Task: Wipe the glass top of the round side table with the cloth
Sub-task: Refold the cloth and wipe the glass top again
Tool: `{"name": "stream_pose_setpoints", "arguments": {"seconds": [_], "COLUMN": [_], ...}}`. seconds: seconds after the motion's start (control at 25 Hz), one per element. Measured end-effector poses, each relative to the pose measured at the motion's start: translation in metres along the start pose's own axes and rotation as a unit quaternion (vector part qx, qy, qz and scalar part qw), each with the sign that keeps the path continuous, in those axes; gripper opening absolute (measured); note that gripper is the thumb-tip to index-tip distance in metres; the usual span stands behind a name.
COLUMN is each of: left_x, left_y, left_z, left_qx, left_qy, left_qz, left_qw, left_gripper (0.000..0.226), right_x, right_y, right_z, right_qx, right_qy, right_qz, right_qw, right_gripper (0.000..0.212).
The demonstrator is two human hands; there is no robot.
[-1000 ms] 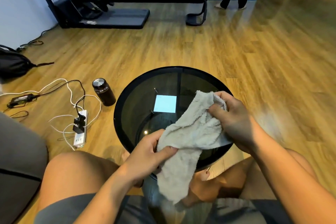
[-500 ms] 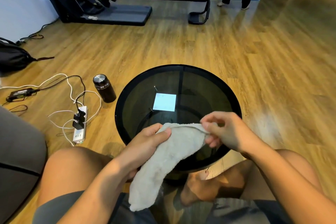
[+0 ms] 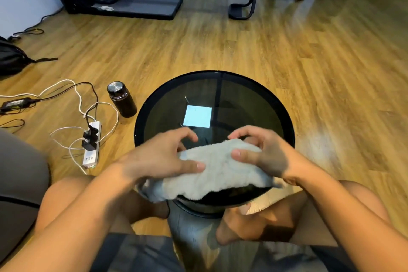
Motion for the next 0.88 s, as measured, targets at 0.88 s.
{"name": "stream_pose_setpoints", "arguments": {"seconds": [0.88], "left_x": [-0.244], "left_y": [-0.107], "left_z": [0.085], "left_qx": [-0.433], "left_qy": [0.205], "left_qz": [-0.086], "left_qw": [0.873], "left_gripper": [0.054], "right_x": [-0.296], "right_y": [0.076], "right_z": [-0.047], "right_qx": [0.503], "right_qy": [0.143], "right_qz": [0.000], "right_qw": [0.852], "right_gripper": [0.037]}}
Point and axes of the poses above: each hand's wrist, its own x-axis away from the middle knuckle, its own z-axis out of the back of the hand, y = z × x, the point moved 4 cm from there along -x, towards the middle knuckle, and after that the axes turned 14 degrees about x, right-handed, at the moved point
